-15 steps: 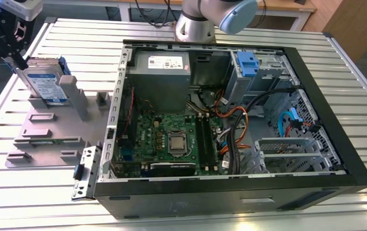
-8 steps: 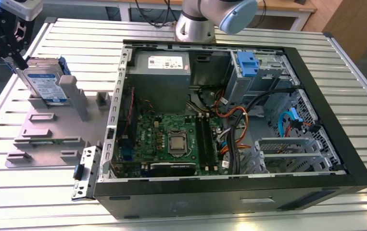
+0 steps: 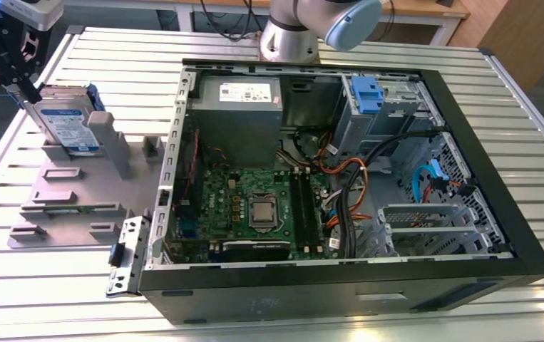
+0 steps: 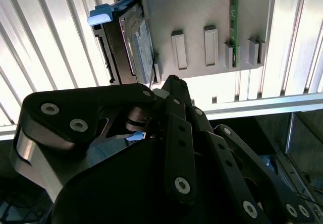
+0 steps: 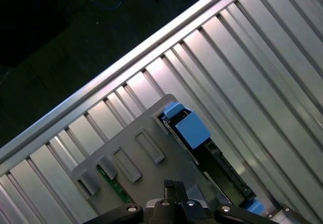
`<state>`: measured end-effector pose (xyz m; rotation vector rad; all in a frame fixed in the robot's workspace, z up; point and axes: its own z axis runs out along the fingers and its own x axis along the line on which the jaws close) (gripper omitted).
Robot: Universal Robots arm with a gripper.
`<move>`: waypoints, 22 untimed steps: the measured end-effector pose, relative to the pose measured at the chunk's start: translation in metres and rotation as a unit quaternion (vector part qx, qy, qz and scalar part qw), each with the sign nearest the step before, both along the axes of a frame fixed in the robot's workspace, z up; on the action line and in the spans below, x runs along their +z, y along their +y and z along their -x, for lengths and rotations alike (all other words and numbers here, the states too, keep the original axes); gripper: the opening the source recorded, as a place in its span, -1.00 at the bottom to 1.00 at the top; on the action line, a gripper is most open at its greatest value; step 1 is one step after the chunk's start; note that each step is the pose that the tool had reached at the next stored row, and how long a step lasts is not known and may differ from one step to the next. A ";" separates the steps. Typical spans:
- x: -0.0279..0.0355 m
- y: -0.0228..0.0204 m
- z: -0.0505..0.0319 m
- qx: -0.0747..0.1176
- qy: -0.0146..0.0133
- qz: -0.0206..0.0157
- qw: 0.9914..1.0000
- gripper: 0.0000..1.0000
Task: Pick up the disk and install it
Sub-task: 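Pick up the disk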
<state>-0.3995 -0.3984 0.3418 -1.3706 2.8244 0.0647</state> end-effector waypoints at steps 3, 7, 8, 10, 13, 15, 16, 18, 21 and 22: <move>0.0000 0.0000 0.0000 0.001 0.000 0.000 1.000 -0.79; 0.0000 0.0000 0.0000 0.002 0.000 0.000 1.000 -0.79; 0.0000 0.0000 0.0000 0.002 0.000 0.000 1.000 -0.79; 0.0000 0.0000 0.0000 0.003 0.000 0.000 1.000 -0.79; 0.0000 0.0000 0.0000 0.004 0.000 0.000 1.000 -0.79; 0.0000 0.0000 0.0000 0.004 0.000 0.000 1.000 -0.79; 0.0000 0.0000 0.0000 0.004 0.000 0.000 1.000 -0.79; 0.0000 0.0000 0.0000 0.005 0.000 0.000 1.000 -0.79; 0.0000 0.0000 0.0000 0.006 0.000 0.000 1.000 -0.79; 0.0000 0.0000 0.0000 0.006 0.000 0.000 1.000 -0.79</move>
